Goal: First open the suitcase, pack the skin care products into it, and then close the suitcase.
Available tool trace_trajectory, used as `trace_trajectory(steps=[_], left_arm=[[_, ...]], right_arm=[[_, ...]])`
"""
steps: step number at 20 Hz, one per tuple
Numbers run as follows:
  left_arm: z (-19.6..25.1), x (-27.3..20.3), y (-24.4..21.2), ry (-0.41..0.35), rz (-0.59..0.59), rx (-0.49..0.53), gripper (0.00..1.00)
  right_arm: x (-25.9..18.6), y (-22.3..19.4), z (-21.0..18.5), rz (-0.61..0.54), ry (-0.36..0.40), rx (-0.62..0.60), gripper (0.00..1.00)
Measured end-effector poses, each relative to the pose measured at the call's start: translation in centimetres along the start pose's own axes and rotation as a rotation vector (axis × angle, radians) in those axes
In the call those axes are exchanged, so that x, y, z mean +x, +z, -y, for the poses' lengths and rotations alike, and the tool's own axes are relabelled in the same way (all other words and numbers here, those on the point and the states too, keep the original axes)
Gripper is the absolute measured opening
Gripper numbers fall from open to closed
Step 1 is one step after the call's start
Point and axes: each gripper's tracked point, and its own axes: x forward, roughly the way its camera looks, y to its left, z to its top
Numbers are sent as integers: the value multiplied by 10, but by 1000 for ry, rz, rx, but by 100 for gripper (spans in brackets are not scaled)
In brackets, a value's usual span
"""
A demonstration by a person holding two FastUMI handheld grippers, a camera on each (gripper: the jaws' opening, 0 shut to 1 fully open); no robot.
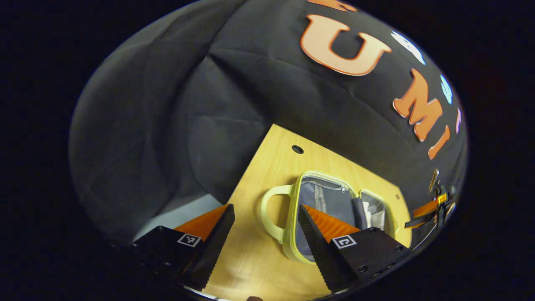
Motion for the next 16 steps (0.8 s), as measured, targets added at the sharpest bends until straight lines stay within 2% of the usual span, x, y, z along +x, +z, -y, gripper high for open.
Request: trace_trajectory(steps=[3,6,11,14,16], left_arm=[[-8,27,-10,-76,-46,-178,98],[-9,53,-20,-123,-63,-278,98],[-20,84,-31,-108,-89,-371,97],[-23,91,-36,-81,-104,-383,96],[-26,97,-40,-52,-125,-377,61]], right_arm=[[-24,-2,3,52,20,59,96],[-40,-1,3,105,46,118,96],[-56,-7,1,135,65,158,96],[-60,-10,3,141,61,163,95],[-61,-9,5,152,63,174,95]])
